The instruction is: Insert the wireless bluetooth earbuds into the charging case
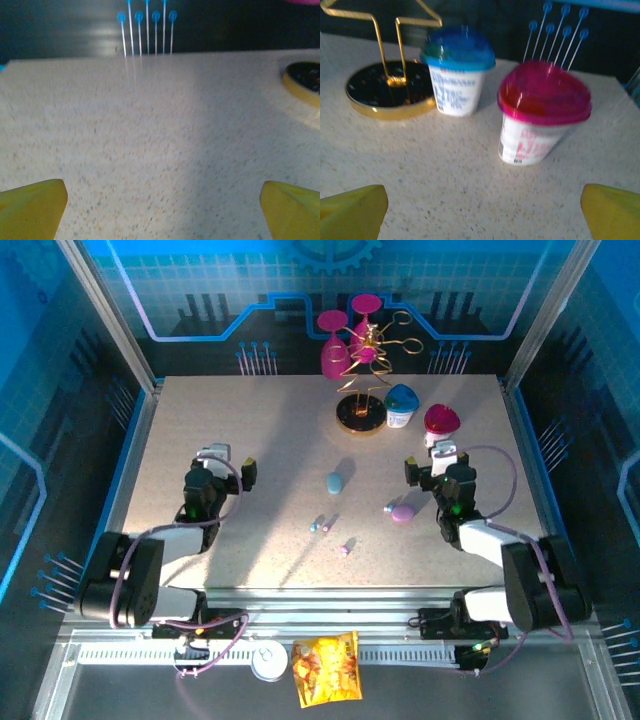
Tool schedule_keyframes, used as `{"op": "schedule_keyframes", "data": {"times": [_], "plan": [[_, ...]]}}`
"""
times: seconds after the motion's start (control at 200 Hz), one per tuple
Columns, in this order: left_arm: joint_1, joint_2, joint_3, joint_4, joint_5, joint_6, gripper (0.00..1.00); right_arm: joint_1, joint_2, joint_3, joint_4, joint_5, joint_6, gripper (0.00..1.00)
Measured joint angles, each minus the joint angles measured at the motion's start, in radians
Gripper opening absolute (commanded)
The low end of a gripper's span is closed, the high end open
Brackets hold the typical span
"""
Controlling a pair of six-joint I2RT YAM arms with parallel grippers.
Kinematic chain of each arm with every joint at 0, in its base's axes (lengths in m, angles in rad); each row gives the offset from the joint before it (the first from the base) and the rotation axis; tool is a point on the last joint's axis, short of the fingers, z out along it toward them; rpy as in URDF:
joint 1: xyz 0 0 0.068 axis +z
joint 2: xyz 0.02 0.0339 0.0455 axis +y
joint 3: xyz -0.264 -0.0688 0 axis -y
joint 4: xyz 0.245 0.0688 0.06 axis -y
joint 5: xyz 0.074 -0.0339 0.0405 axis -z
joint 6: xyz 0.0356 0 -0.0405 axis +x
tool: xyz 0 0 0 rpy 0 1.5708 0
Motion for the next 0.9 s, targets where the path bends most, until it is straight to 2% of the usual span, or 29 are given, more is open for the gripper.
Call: {"op": "schedule_keyframes", "data": {"times": [0.185, 0.385, 0.63, 0.901], "plan": [[-0.098, -0.194, 0.01, -0.115, -0.031, 0.041, 0.99, 0.066, -0.175, 0.131, -0.261, 0.008, 0.049, 1.0], [-0.206, -0.248, 0.066, -0.227, -0.004, 0.008, 0.99, 0.136, -0.179, 0.25, -0.508, -0.064, 0.193, 1.0], [-0.278, -0.211, 0.074, -0.251, 0.051, -0.066, 0.99, 0.376, 0.035, 0.375, -0.684, -0.08, 0.322, 1.0], [-0.283, -0.214, 0.074, -0.263, 0.053, -0.071, 0.99, 0.55, 0.351, 0.577, -0.757, -0.017, 0.365, 0.98]]}}
